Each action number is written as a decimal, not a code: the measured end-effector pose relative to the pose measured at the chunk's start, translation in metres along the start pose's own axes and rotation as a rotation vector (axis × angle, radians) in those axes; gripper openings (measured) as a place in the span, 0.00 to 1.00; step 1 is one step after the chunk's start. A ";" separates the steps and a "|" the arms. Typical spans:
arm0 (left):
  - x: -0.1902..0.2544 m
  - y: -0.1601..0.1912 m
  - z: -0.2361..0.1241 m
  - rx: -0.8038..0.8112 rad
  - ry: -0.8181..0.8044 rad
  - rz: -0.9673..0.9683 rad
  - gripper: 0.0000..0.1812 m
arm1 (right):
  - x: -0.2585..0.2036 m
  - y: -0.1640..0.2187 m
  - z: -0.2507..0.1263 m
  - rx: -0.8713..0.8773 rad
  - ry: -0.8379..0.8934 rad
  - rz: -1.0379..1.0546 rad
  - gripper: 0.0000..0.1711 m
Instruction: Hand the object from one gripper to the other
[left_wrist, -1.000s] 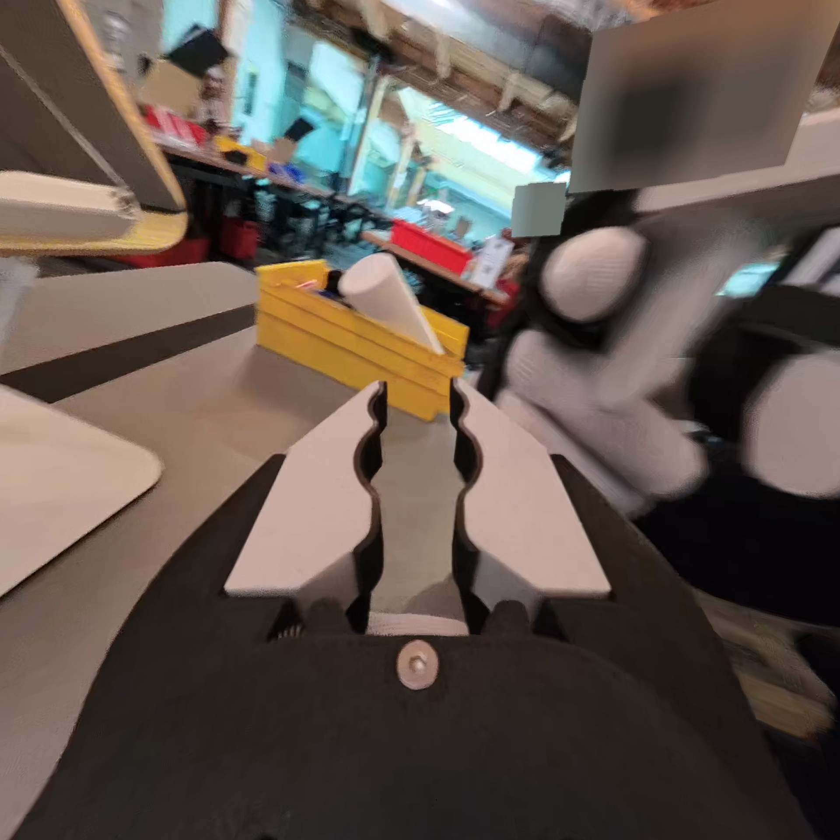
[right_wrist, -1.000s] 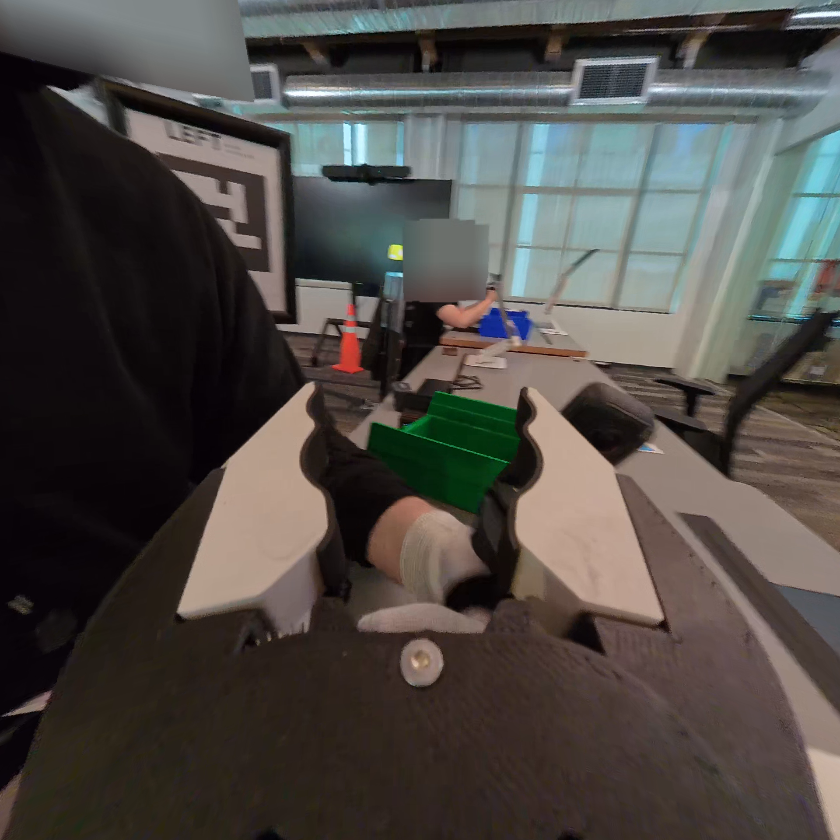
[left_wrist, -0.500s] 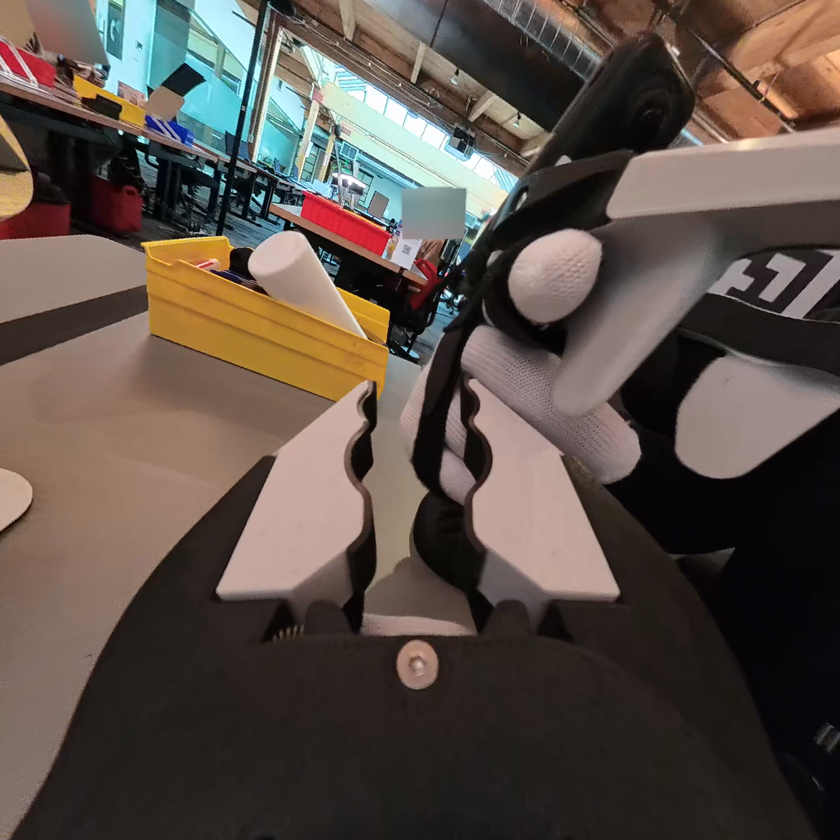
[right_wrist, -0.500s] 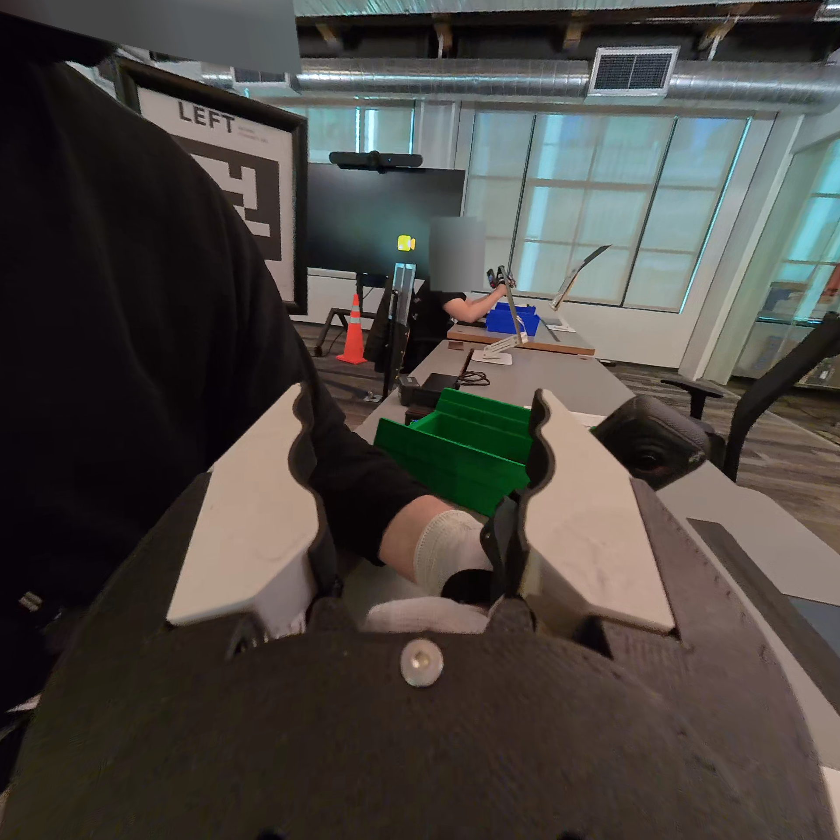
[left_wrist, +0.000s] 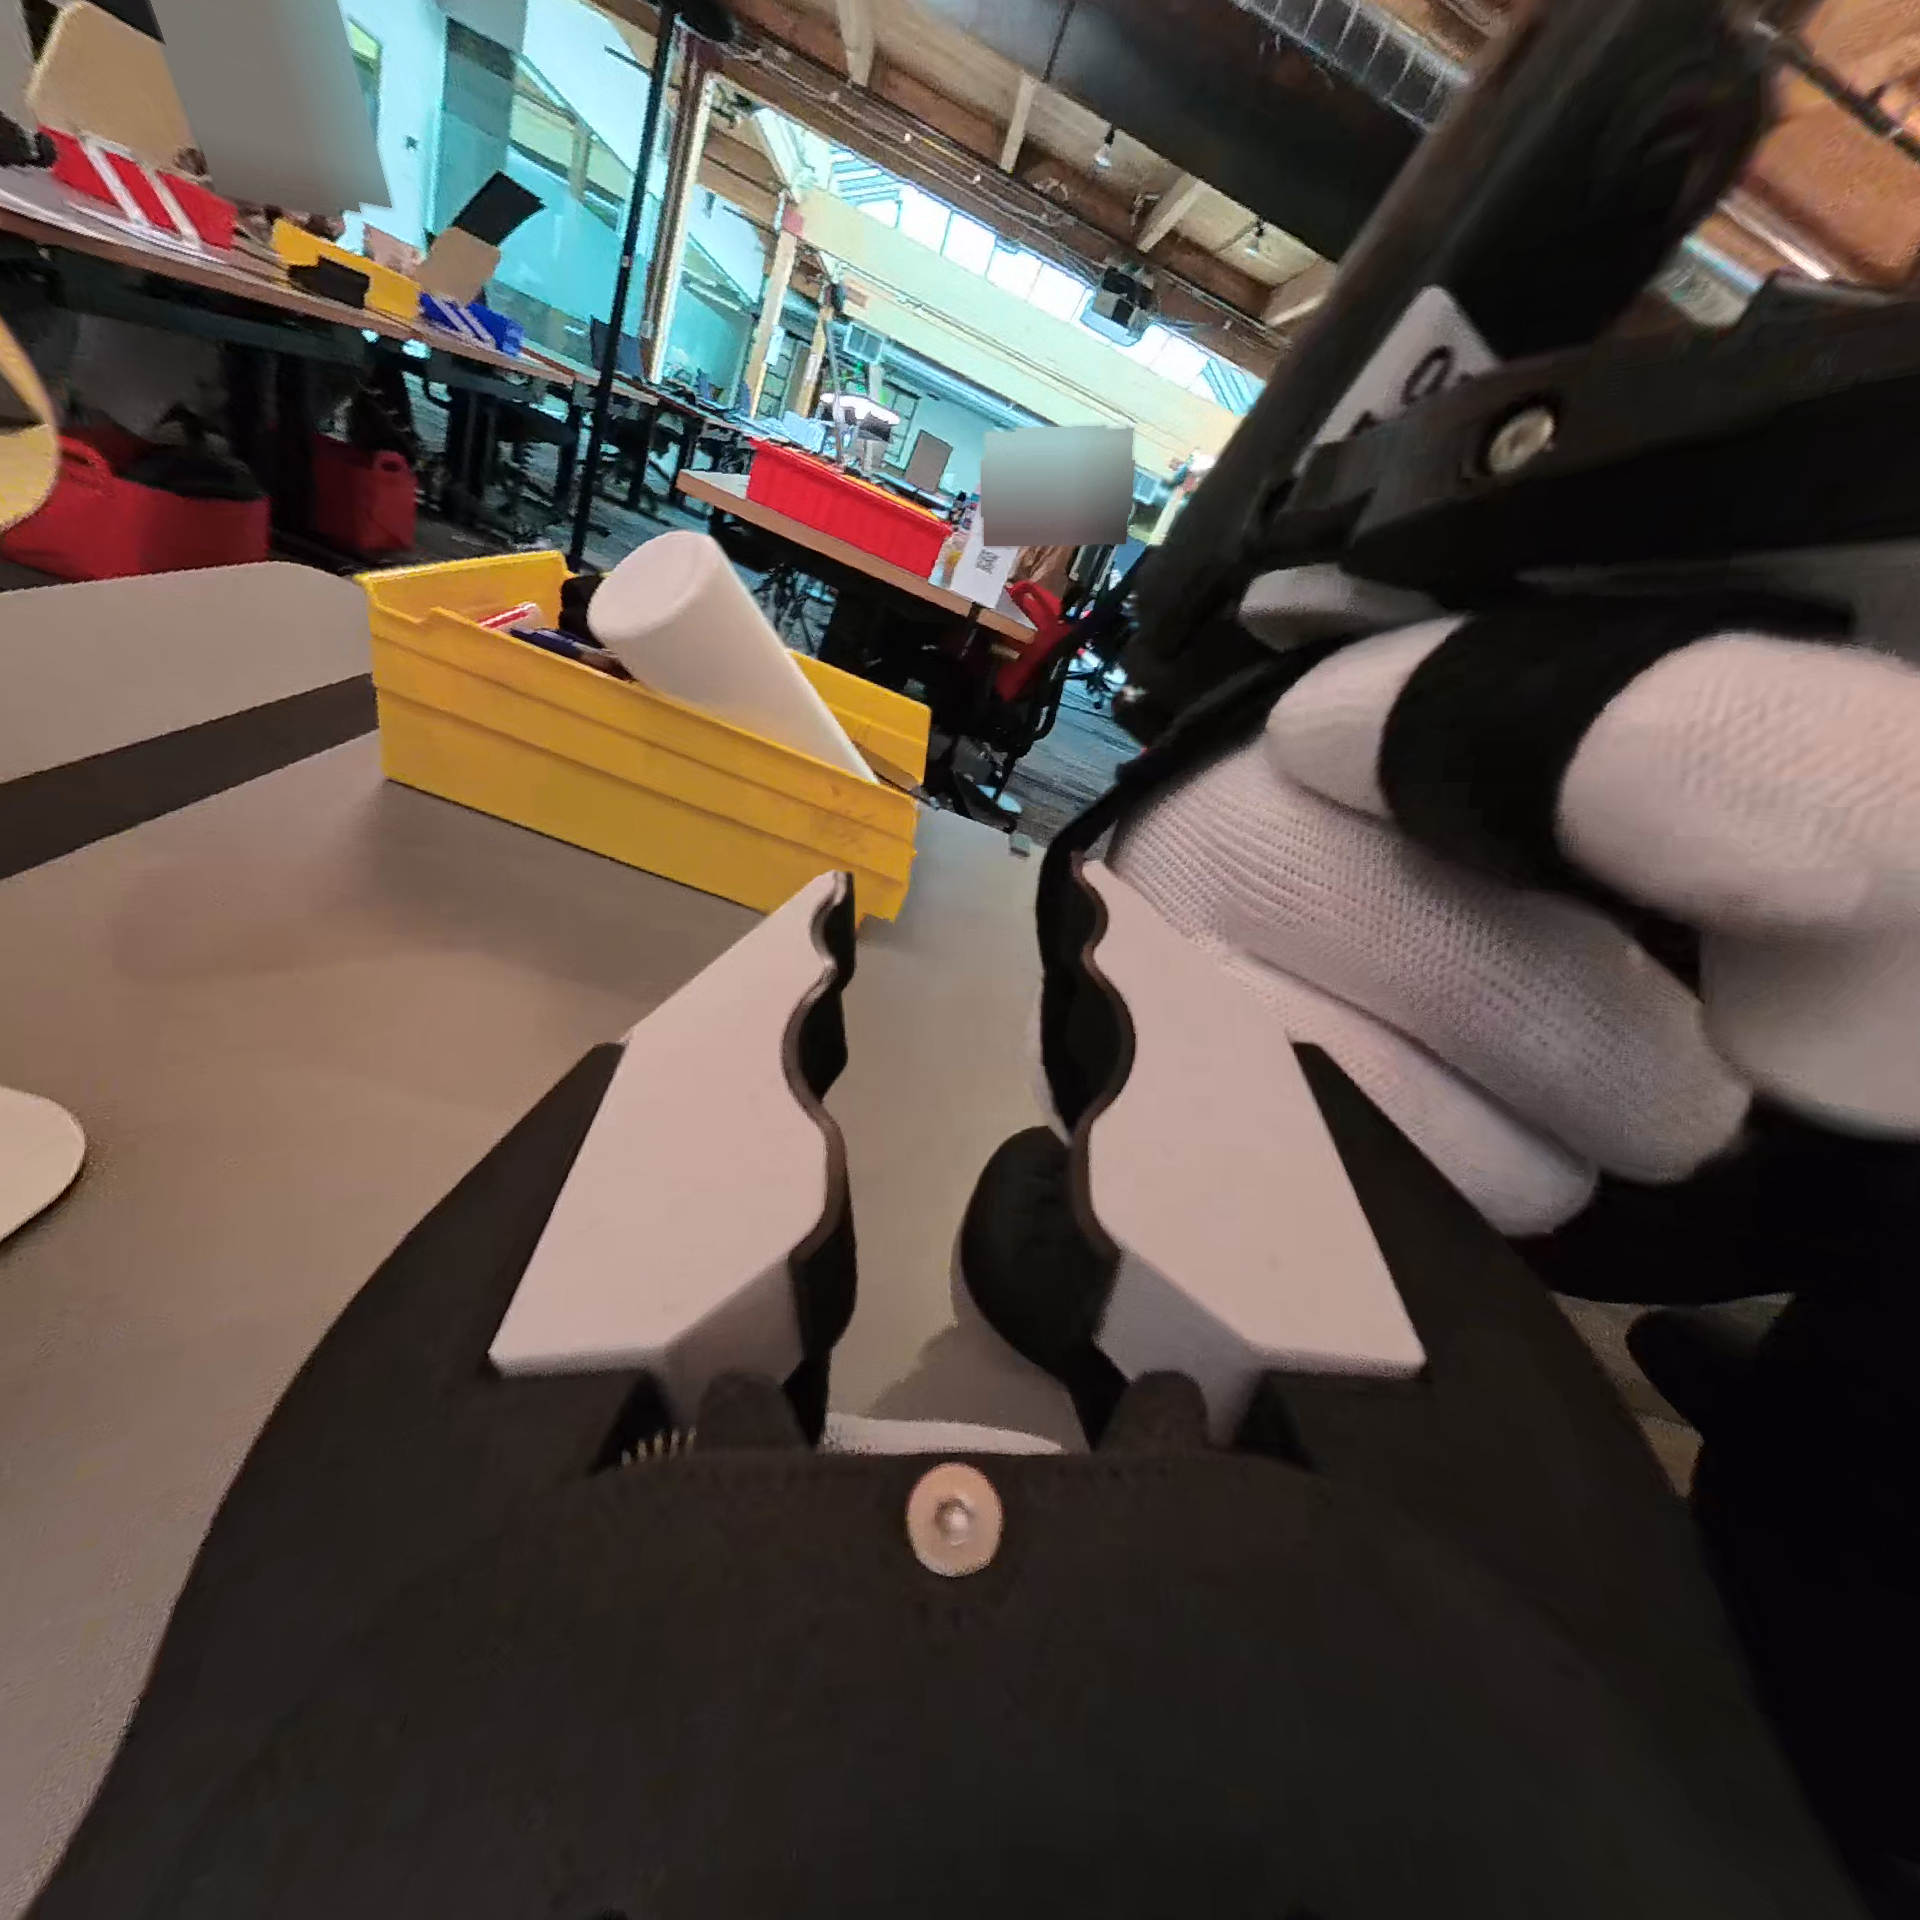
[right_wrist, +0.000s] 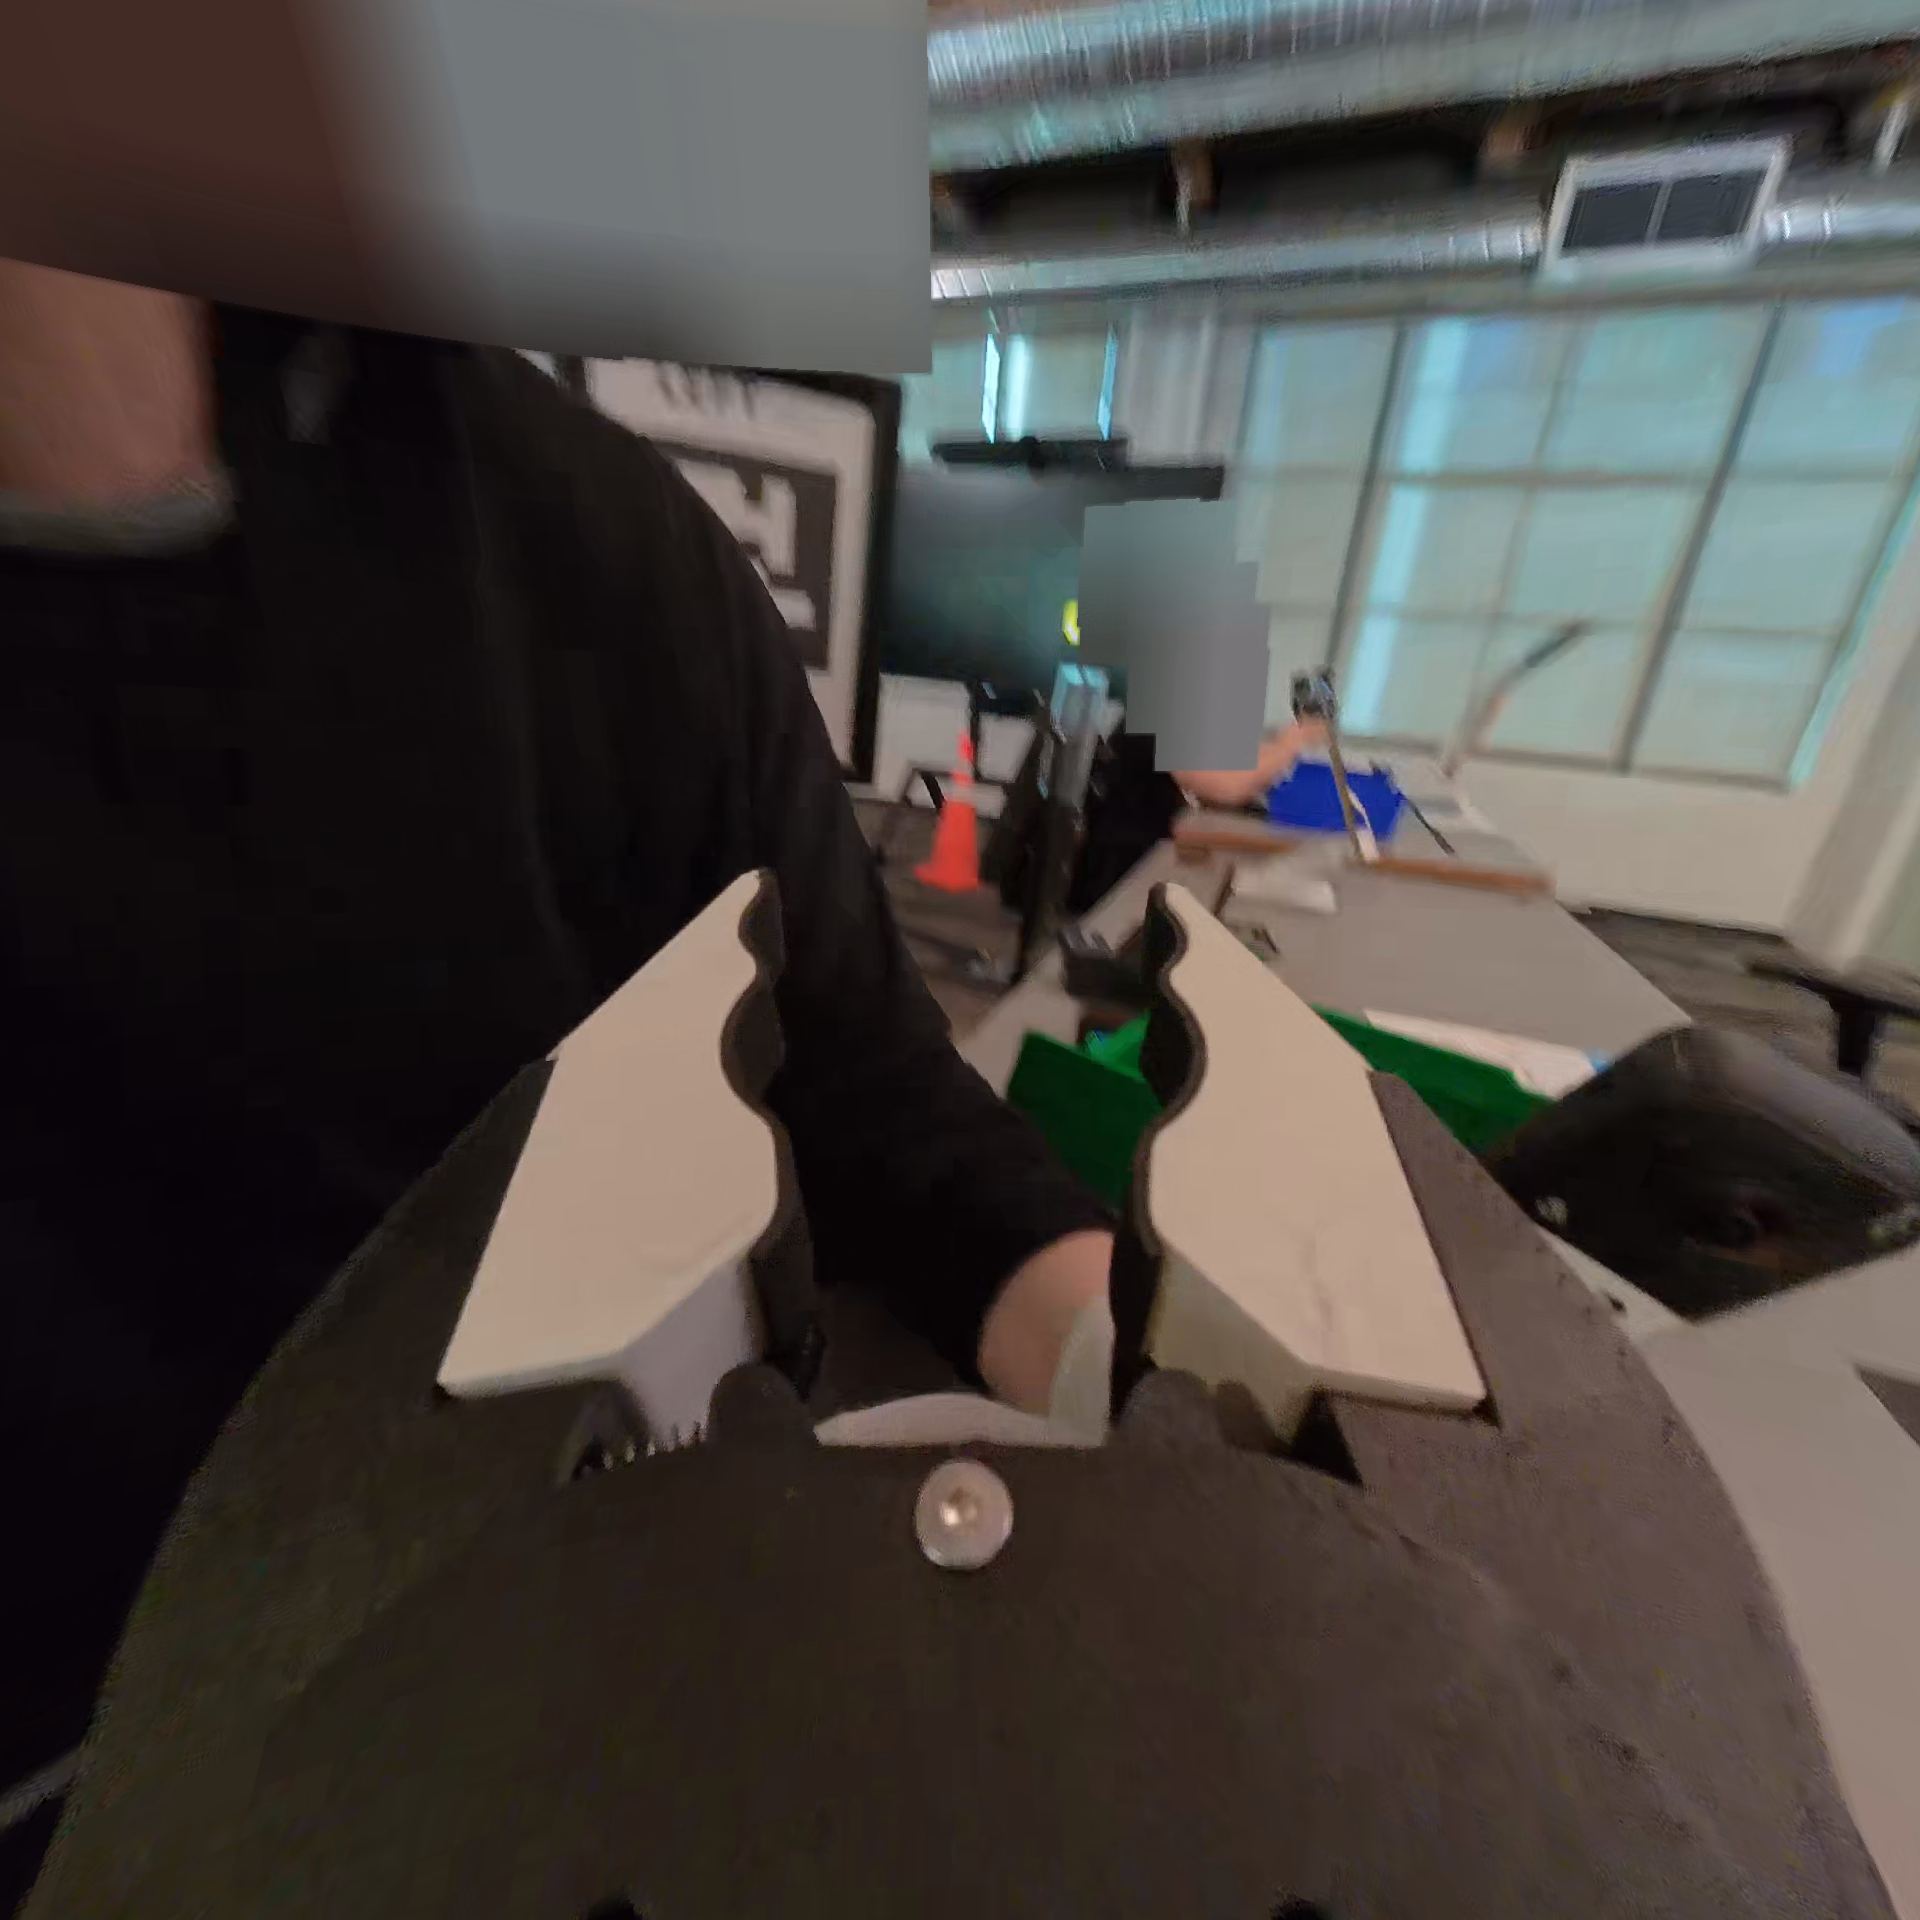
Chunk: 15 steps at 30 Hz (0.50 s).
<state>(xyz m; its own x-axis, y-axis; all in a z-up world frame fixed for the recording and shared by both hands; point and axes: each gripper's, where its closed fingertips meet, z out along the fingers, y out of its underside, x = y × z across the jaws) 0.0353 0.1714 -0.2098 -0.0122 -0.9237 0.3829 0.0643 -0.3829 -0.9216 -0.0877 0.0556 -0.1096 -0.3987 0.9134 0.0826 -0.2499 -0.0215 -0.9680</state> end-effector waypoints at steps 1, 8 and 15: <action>0.004 -0.002 0.001 0.011 0.012 -0.006 0.19 | -0.004 -0.008 -0.001 0.034 -0.021 -0.001 0.39; 0.035 -0.003 0.004 -0.005 0.196 -0.142 0.21 | -0.065 -0.032 0.012 0.194 -0.291 -0.156 0.04; 0.043 -0.017 0.000 0.060 0.256 -0.186 0.24 | -0.052 -0.052 0.028 0.211 -0.218 -0.149 0.13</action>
<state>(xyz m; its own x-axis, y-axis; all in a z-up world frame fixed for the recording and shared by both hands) 0.0341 0.1384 -0.1772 -0.2790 -0.8142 0.5092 0.0961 -0.5512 -0.8288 -0.0788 -0.0027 -0.0571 -0.5178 0.8047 0.2906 -0.4874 0.0017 -0.8732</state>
